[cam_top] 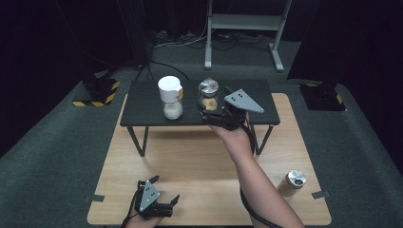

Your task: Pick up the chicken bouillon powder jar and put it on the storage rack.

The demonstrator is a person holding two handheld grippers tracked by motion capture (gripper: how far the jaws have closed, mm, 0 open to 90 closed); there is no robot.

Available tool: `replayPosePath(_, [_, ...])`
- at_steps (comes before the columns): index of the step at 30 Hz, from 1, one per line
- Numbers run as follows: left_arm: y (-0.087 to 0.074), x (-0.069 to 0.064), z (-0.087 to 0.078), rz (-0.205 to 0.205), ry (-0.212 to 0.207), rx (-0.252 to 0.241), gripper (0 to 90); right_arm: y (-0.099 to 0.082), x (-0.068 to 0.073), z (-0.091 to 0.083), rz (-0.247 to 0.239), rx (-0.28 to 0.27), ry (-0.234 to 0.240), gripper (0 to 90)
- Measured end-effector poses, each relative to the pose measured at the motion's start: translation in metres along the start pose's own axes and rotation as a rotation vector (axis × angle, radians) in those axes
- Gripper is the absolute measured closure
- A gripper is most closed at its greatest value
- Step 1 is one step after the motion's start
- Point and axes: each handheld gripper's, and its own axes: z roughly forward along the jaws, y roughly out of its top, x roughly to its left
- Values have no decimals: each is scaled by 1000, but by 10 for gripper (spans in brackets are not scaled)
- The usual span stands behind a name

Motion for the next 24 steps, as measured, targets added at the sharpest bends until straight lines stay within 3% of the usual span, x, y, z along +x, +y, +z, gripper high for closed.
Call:
replayPosePath(7, [0,0,0,-5,-1,-2,4,-4,5,-6,-36,9,7,0])
replayPosePath(24, [0,-1,1,6,-1,6,4,-9,11,-31,-61,4,17,0])
